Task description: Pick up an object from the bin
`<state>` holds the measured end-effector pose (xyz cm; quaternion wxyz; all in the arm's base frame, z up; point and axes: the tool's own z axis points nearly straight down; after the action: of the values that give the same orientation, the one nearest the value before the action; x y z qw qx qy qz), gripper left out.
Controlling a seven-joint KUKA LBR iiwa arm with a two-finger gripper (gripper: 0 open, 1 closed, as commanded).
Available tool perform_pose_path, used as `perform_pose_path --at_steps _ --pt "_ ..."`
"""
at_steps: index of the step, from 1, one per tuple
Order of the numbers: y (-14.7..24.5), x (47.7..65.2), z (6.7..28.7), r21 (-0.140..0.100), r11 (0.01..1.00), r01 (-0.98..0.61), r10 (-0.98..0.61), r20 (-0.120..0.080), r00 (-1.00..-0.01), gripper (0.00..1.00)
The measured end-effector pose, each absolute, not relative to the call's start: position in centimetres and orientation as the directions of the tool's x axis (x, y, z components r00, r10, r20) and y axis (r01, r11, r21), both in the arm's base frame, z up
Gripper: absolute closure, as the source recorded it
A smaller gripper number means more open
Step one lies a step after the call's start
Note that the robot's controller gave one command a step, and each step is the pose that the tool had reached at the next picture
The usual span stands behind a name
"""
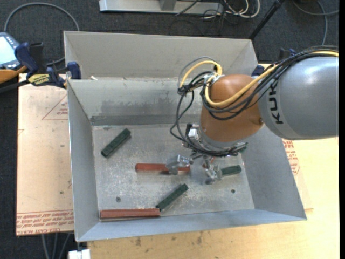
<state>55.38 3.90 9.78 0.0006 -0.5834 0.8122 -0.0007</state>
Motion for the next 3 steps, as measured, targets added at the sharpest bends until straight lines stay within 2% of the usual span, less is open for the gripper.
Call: perform_pose_path --at_steps 1,2,3 --pt "8.0 51.4 9.3 0.005 0.374 -0.928 -0.928 -0.002 -0.374 0.0" --pt "1.6 54.9 7.5 -0.003 0.399 -0.917 -0.917 -0.002 -0.399 0.0" --pt "5.7 56.6 19.6 -0.007 -0.103 -0.995 -0.995 -0.004 0.103 0.0"
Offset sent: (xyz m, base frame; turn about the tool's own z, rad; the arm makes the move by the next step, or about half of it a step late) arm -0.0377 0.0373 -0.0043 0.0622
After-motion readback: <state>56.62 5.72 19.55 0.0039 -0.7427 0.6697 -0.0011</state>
